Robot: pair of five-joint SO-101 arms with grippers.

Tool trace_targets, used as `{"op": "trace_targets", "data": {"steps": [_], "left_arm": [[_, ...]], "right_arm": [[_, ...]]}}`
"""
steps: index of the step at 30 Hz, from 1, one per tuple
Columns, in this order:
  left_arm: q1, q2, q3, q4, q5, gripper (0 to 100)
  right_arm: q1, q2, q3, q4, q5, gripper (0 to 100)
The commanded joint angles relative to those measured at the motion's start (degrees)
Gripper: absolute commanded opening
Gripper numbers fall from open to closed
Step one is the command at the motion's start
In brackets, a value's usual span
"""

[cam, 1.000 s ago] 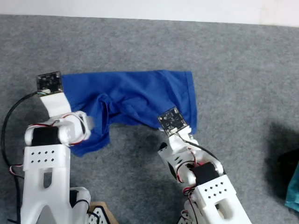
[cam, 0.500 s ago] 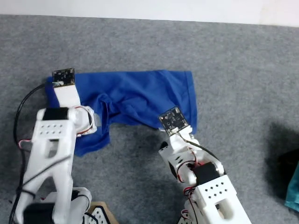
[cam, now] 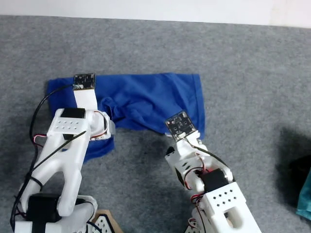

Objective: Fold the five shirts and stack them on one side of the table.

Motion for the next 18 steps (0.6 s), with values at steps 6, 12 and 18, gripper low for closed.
{"op": "trace_targets", "data": {"steps": [6,12,18], "left_arm": [[-3.6,0.1,-1.9,-0.7,-0.4,22],[-3.2,0.1,-0.9,-1.8,-0.5,22],[-3.2,0.2,0.7,-4.4,-0.5,21]], "right_arm": [[0.7,-0.7,0.0,-2.4,0.4,9.1],[0.7,-0.8,0.0,-2.2,0.4,9.1],[0.7,-0.8,0.0,-2.2,0.4,9.1]]}}
